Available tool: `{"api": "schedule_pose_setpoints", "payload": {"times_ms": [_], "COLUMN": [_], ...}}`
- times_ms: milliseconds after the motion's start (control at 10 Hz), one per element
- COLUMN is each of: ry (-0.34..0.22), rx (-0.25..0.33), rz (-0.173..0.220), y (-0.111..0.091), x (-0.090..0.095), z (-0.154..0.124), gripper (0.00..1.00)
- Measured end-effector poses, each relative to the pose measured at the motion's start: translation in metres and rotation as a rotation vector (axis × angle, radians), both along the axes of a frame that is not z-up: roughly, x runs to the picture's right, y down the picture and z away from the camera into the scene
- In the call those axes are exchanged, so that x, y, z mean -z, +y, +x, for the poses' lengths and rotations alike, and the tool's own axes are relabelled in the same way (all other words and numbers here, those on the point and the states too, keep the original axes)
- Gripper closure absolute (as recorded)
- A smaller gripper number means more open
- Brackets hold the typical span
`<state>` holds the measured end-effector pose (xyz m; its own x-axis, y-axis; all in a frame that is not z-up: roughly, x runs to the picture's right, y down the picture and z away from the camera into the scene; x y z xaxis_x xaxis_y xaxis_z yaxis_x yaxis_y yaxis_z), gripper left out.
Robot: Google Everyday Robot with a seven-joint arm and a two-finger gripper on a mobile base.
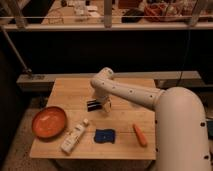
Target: Place the eraser on the white sponge
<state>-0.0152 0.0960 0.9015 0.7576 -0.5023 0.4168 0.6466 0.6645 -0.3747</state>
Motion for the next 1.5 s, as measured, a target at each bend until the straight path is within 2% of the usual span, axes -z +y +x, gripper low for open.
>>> {"api": "schedule_pose_setpoints", "payload": {"times_ms": [700,1000,1300,1400,1500], "ry": [-0.016,-0.02,-0.025,-0.023,-0.021], "rx": [-0.008,-0.007,-0.016,-0.017,-0.018], "rz": [-0.012,-0.015,-0.02,-0.02,-0.019], "y": [0.009,0.011,0.017,0.018,0.018], "x": [-0.014,-0.018,-0.021,-0.022,-0.022], "z": [-0.012,-0.016,-0.017,-0.017,-0.019], "gripper": [0.2,0.31,0.61,0.73,0.82]}}
